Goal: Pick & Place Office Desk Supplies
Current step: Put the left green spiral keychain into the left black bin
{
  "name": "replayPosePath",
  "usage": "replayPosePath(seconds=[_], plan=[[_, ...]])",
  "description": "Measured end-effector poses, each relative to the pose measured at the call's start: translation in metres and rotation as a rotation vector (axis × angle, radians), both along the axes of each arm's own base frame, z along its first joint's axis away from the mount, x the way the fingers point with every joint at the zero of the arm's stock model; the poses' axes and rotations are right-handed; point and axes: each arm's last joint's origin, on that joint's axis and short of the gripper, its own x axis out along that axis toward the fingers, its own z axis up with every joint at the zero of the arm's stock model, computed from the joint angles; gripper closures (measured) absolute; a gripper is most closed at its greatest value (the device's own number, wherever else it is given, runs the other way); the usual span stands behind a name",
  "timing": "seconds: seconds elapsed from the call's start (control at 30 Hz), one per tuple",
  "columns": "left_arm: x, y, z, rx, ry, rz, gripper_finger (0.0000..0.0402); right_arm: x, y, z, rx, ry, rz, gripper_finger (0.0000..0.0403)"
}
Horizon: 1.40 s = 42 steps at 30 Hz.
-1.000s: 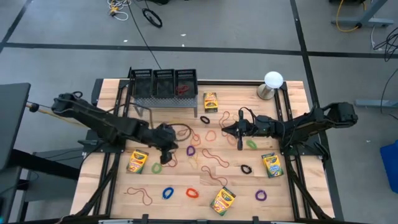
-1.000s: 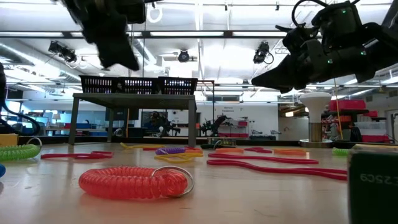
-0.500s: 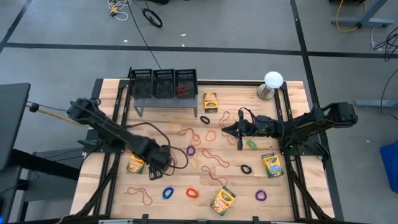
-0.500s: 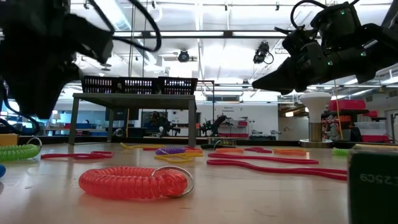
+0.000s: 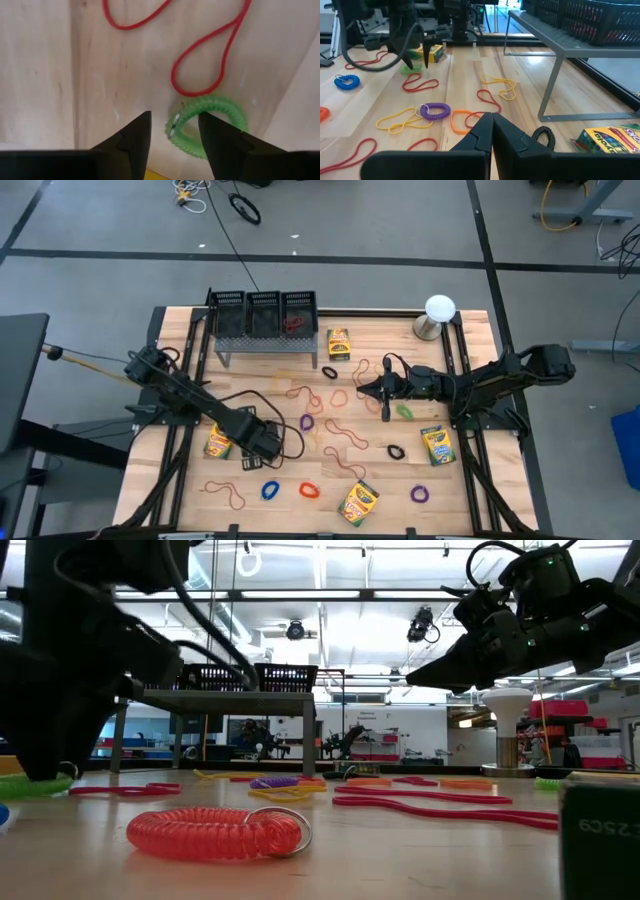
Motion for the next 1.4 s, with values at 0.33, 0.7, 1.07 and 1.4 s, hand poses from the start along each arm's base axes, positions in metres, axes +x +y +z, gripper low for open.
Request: replayPosePath(seconds=[0.33,0.7,1.07,1.4], plan=[[-0.003,0.002,0.000,0.024,0.030,-0.047,0.0343,0.000,0.000,0.000,0.000,0.000,0.000,0.0391],[-0.031,0.025,0.086,0.034,-0.330,0.178,0.0377,0.000,0.000,0.000,0.000,0.001,0.000,0.0391],[-0.082,0.090,0.181,0.130,-0.725,0.459,0.0382,0.000,0.000,0.000,0.000,0.001,0.000,0.0391],[-0.116,0.153,0.246,0.463,-0.685,0.639,0.0383,0.000,0.000,0.000,0.000,0.001,0.000,0.0391]])
